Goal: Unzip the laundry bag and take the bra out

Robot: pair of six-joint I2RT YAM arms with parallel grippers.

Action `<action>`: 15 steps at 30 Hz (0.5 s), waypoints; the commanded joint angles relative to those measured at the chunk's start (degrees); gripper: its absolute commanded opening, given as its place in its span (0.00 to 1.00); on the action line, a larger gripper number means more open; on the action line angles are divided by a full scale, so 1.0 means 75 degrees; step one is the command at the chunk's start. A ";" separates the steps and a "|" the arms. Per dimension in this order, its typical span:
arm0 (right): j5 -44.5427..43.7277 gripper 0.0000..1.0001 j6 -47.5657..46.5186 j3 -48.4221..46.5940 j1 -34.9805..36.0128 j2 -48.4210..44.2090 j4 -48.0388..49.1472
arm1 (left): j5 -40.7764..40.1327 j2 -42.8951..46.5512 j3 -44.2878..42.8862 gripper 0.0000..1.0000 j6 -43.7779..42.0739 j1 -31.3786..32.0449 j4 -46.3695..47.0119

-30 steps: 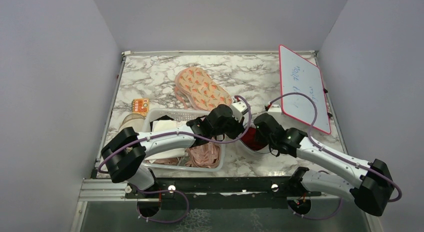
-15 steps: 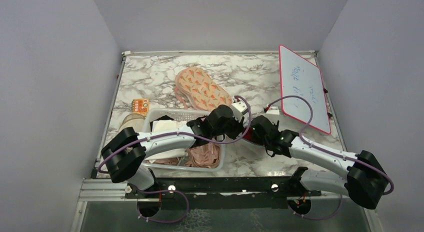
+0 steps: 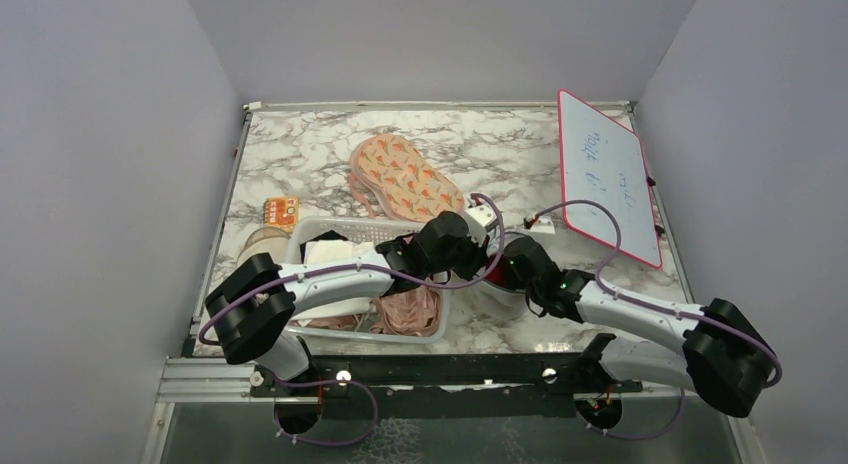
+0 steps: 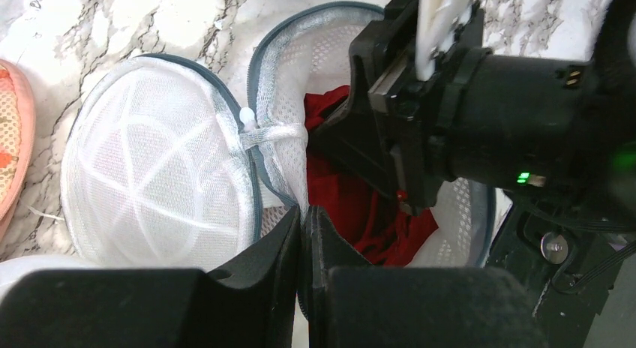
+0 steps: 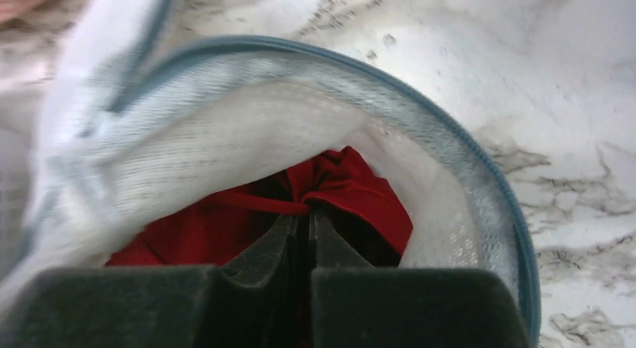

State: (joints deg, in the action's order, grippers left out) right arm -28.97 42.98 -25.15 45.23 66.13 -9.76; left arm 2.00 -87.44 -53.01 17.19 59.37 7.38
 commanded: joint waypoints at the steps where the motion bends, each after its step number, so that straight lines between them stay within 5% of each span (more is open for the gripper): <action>1: 0.0614 0.01 -0.0789 -0.0320 -0.0028 -0.0783 0.0385 | -0.0206 -0.0029 -0.0030 0.00 -0.0024 0.0052 0.0207; 15: 0.2221 0.01 -0.1370 -0.1487 -0.0019 -0.2214 -0.1299 | -0.0841 -0.0001 -0.0215 0.00 -0.0205 0.0052 -0.0079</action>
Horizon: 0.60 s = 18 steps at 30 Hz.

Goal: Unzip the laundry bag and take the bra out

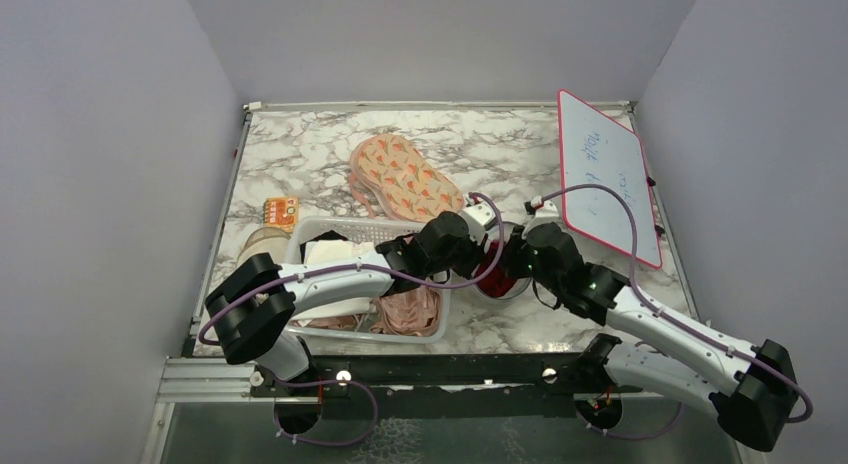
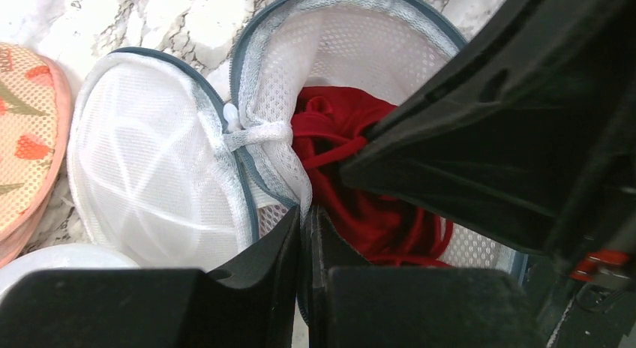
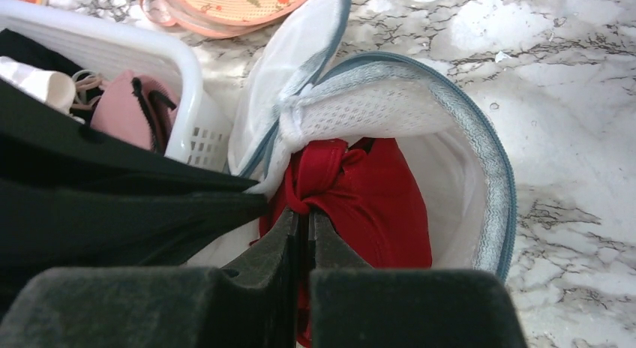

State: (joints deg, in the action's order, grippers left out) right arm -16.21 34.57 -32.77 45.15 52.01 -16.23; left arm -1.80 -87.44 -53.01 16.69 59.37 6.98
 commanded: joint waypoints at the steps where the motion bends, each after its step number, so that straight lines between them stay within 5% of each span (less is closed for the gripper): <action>1: 0.0520 0.01 -0.0284 -0.0619 -0.0009 -0.0409 -0.0528 | -0.0334 -0.0010 -0.0234 0.00 -0.0130 0.0046 -0.0043; 18: -0.0964 0.01 -0.0775 -0.2595 -0.0008 -0.1066 -0.1513 | -0.0264 -0.0141 -0.0383 0.00 -0.0051 0.0052 -0.0155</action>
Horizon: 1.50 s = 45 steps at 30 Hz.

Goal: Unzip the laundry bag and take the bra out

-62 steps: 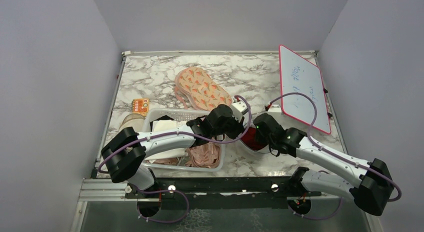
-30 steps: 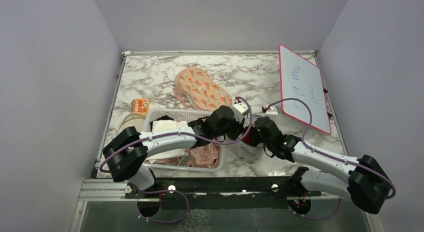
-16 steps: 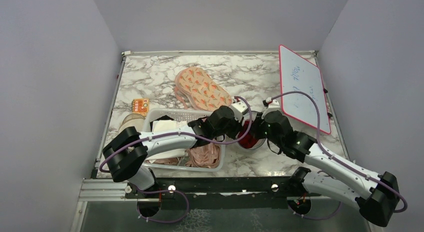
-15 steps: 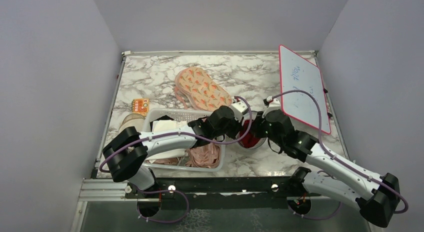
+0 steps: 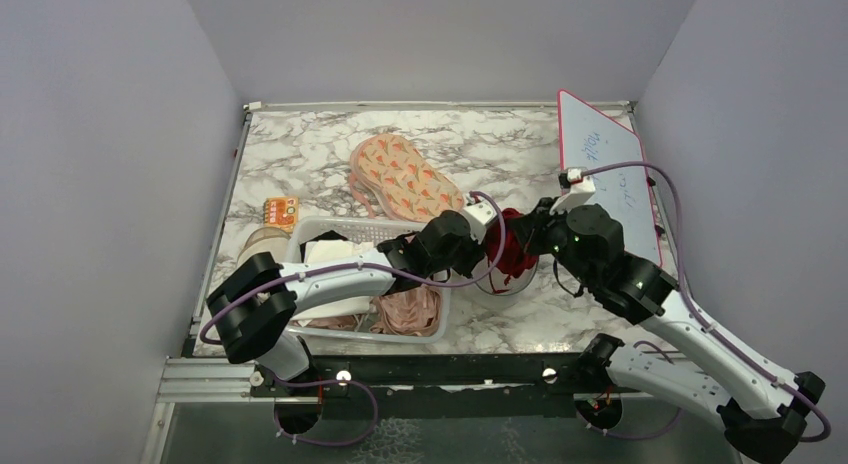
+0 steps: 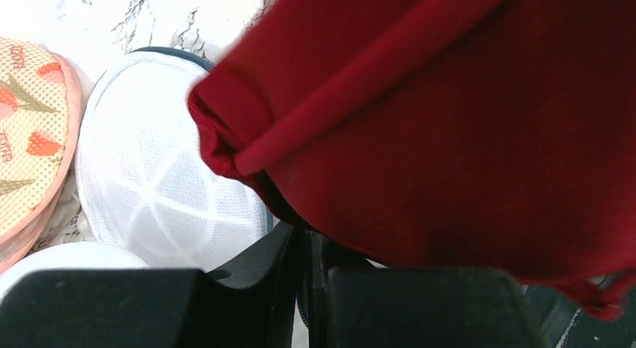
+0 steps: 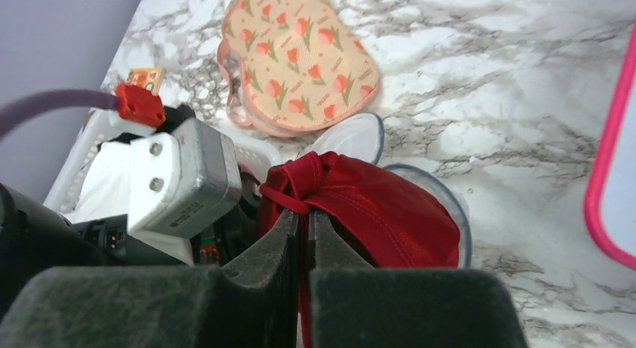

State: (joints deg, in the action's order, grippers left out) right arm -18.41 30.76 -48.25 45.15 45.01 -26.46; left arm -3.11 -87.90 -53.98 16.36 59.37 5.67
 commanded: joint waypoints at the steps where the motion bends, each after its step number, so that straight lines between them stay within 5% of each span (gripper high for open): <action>1: -0.0818 0.01 -0.0371 -0.0679 -0.0008 -0.0131 -0.0207 | -0.0100 -0.0090 -0.0265 0.00 -0.0002 0.0052 0.0001; 5: -0.1257 0.01 -0.0924 -0.1182 -0.0008 -0.0140 -0.0316 | -0.0196 -0.0184 -0.0411 0.02 -0.0002 0.0052 -0.0166; 12: -0.1833 0.01 -0.1663 -0.1658 -0.0008 -0.0165 -0.0256 | -0.0501 0.0235 -0.0428 0.30 -0.0192 0.0041 -0.0220; 17: -0.1582 0.01 -0.2003 -0.1932 -0.0009 -0.0008 -0.0107 | -0.0922 0.1082 -0.0178 0.61 -0.0580 0.0040 0.0031; 21: -0.0883 0.01 -0.2214 -0.2174 -0.0008 0.0362 -0.0084 | -0.1481 0.1786 -0.0029 0.75 -0.1036 0.0040 0.0100; 32: 0.1446 0.01 -0.2307 -0.2755 -0.0014 0.0752 0.0972 | -0.3416 0.4288 0.0905 0.84 -0.1907 -0.0377 0.1069; 39: 0.2640 0.01 -0.2111 -0.3610 -0.0010 0.1203 0.2039 | -0.3349 0.5318 0.1442 0.86 -0.1500 -0.1670 0.1564; 45: 0.4798 0.01 -0.2287 -0.5058 -0.0008 0.2402 0.2013 | -0.3335 0.5358 0.1420 0.89 -0.1393 -0.2306 0.1529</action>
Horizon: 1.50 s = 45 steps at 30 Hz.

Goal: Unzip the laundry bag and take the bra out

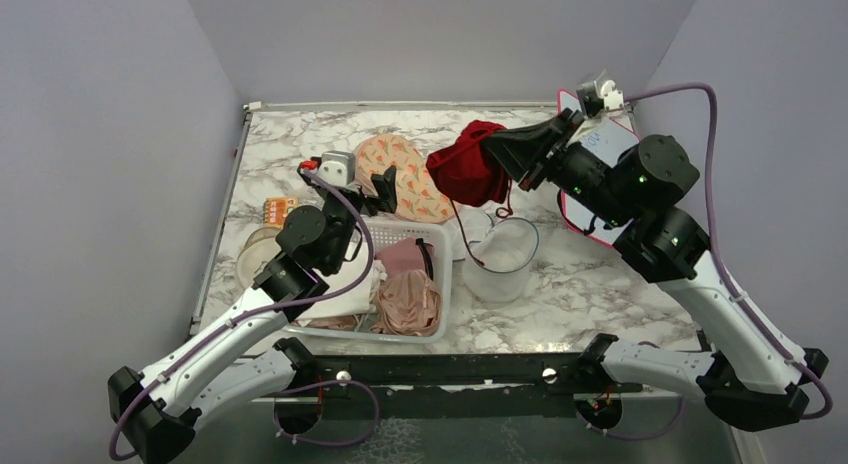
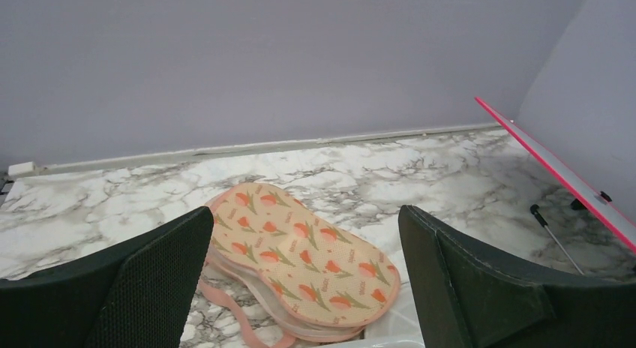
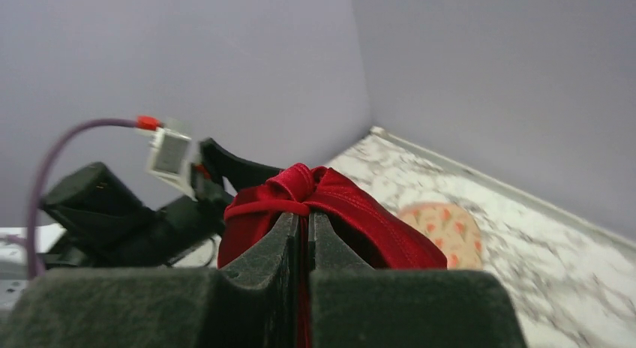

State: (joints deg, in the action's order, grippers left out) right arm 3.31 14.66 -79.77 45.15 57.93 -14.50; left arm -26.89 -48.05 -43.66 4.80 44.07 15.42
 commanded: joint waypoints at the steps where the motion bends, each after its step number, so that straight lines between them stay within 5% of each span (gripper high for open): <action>1: 0.2308 0.01 -0.0095 -0.0998 -0.0002 0.0886 0.0493 | -0.0174 0.0037 0.0035 0.89 0.0137 -0.0315 0.0219; 7: 0.3924 0.01 0.0670 -0.1044 0.0009 0.1597 0.1583 | -0.0370 0.0137 0.0077 0.90 0.0043 -0.0664 0.0249; 35: 0.3702 0.01 0.1638 0.1188 0.0133 0.2411 0.2181 | -0.0579 0.0427 0.0208 0.93 0.0145 -0.1343 0.0358; 45: 0.4079 0.01 0.2346 0.2170 0.0145 0.3622 0.2677 | -0.0549 0.0366 0.0255 0.93 0.0244 -0.1479 0.0382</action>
State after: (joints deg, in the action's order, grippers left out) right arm 32.97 30.20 -65.28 45.80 83.05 3.53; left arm -30.02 -45.54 -42.57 6.09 33.32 16.32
